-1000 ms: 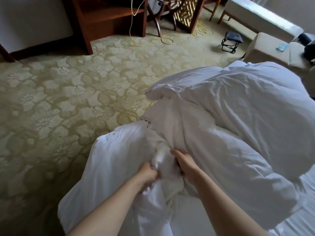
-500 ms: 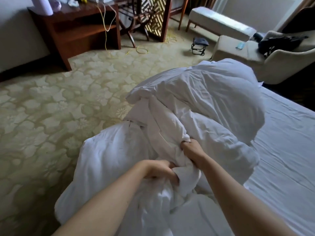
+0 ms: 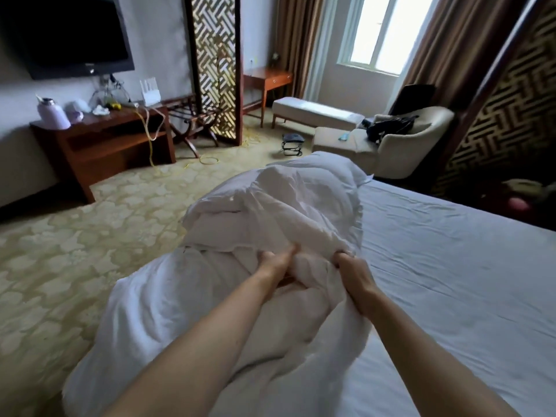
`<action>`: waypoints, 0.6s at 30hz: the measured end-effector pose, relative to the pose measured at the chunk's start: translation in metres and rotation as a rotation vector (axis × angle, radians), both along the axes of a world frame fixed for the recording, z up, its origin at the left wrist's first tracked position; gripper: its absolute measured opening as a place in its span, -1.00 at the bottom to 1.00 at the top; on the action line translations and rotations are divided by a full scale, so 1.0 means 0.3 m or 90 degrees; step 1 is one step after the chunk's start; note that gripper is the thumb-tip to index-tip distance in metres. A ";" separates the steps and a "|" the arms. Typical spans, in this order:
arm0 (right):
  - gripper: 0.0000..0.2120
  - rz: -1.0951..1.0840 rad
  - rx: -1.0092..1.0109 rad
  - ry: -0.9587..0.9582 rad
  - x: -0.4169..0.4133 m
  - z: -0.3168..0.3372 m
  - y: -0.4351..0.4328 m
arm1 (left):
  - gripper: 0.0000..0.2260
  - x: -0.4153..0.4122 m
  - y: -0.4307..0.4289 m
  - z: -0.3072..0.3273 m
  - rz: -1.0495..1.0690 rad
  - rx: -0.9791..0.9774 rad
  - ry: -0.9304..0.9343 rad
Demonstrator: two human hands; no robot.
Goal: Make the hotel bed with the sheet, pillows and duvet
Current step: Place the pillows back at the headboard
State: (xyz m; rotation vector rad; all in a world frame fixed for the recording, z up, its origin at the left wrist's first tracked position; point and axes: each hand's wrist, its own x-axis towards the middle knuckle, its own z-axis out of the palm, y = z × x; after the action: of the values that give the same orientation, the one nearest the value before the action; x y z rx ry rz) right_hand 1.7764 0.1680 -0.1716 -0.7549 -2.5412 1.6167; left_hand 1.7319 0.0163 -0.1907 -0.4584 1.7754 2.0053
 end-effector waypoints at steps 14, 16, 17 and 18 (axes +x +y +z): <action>-0.50 0.073 -0.049 -0.321 0.861 -0.195 0.731 | -0.77 0.756 0.711 -0.118 -1.029 -0.479 0.196; -0.35 -0.028 -0.092 -0.258 0.830 -0.216 0.718 | -0.71 0.782 0.696 -0.163 -1.115 -0.547 0.065; -0.33 -0.063 -0.093 -0.215 0.801 -0.209 0.702 | -0.65 0.768 0.679 -0.183 -1.112 -0.554 0.036; -0.30 -0.069 -0.096 -0.192 0.770 -0.205 0.683 | -0.63 0.746 0.658 -0.192 -1.080 -0.552 0.022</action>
State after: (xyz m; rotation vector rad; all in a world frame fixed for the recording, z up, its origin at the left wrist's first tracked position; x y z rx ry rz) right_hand 2.0074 0.3730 -0.2331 -1.2145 -2.5306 1.7962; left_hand 1.9557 0.2136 -0.2482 0.7040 1.7808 0.0712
